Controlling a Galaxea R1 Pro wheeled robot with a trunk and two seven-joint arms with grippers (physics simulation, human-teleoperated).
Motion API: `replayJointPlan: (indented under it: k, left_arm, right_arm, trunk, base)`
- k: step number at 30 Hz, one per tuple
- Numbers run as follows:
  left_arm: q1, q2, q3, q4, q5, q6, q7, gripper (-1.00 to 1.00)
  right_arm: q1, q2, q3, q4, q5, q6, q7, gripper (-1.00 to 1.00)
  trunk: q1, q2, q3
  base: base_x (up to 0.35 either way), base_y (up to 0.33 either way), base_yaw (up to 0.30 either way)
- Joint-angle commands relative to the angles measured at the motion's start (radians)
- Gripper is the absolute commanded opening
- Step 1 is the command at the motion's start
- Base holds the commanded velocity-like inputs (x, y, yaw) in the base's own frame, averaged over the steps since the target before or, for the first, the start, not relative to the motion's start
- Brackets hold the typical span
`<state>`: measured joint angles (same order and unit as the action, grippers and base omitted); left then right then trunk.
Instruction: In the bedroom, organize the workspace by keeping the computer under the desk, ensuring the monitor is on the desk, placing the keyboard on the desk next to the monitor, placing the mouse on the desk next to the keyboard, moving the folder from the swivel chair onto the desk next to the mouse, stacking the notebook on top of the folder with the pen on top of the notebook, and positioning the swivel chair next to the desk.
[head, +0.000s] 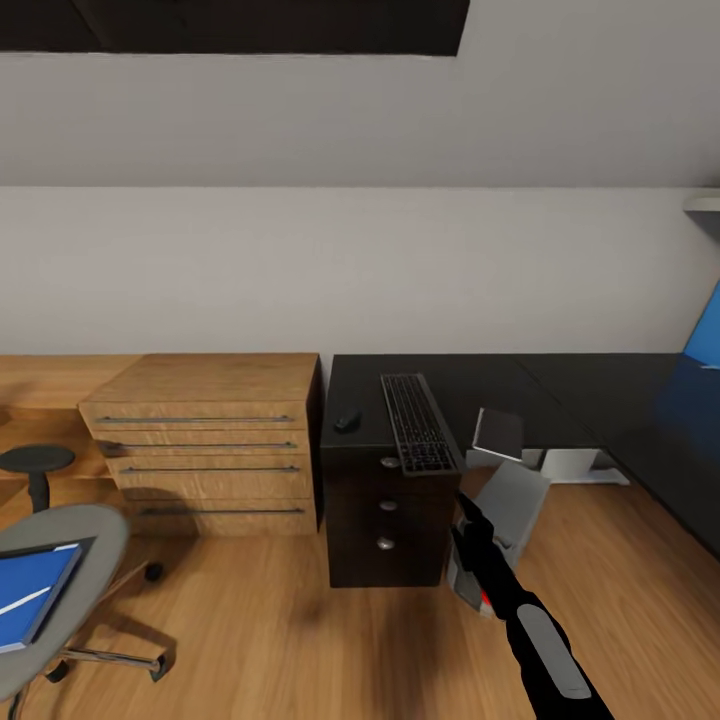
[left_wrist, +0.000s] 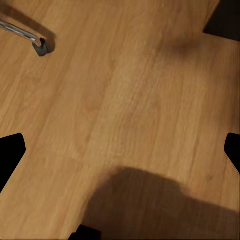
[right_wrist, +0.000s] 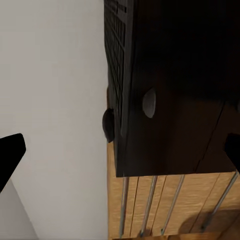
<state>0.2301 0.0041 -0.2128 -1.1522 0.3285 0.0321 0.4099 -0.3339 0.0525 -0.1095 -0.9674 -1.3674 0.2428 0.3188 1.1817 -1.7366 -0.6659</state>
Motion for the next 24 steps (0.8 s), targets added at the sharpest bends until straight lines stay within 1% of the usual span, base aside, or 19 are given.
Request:
replayJointPlan:
  k: [1,12,18,24]
  left_arm:
    - [0.0,0.0,-0.002,-0.002,0.004,0.003,0.006,1.0]
    - [0.0,0.0,0.0,0.0,0.005,0.004,0.006,1.0]
    - [0.0,0.0,0.0,0.001,0.005,0.004,0.006,1.0]
    - [0.0,0.001,0.001,0.002,0.006,0.003,0.006,1.0]
  right_arm:
    - [-0.001,0.001,-0.004,0.0,-0.009,0.01,0.001,1.0]
    - [-0.001,0.001,-0.006,0.002,-0.01,0.01,-0.001,1.0]
    - [-0.001,0.001,-0.007,0.004,-0.009,0.01,-0.002,1.0]
    - [-0.001,0.001,-0.007,0.005,-0.009,0.01,-0.003,1.0]
  trunk:
    - [0.0,0.0,-0.001]
    - [0.0,0.0,-0.001]
    - [0.0,0.0,-0.001]
    - [0.0,0.0,-0.001]
  base:
    - [0.271,0.0,0.0]
    - [0.292,0.0,0.0]
    - [0.089,0.0,0.0]
    - [0.145,0.0,0.0]
